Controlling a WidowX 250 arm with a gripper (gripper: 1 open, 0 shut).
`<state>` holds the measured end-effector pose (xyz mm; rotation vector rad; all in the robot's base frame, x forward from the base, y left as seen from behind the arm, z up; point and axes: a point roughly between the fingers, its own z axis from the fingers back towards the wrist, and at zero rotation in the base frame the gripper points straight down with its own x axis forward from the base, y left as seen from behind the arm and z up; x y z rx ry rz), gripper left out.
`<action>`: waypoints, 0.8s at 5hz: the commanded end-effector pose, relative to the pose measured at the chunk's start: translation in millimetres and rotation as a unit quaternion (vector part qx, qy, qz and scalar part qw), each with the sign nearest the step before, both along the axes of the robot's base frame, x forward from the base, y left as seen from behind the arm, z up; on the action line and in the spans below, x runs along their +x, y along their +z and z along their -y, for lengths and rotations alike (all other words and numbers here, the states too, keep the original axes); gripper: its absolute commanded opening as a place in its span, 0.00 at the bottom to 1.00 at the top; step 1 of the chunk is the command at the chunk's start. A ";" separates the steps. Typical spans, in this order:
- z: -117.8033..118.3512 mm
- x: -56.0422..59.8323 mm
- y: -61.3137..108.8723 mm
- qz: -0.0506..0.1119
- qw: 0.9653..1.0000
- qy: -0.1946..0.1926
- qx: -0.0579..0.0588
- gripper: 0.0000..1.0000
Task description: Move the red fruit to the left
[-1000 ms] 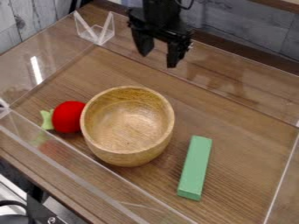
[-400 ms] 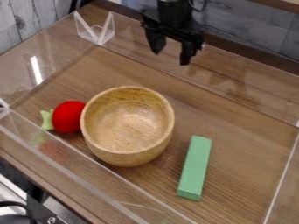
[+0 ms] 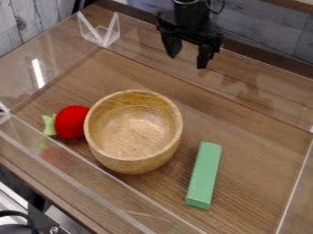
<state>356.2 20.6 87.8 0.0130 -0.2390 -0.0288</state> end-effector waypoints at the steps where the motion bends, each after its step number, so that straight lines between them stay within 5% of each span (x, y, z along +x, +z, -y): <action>1: -2.0 16.0 20.7 0.038 0.999 -0.024 -0.001 1.00; 4: -11.3 14.9 24.2 0.035 0.999 -0.021 -0.010 1.00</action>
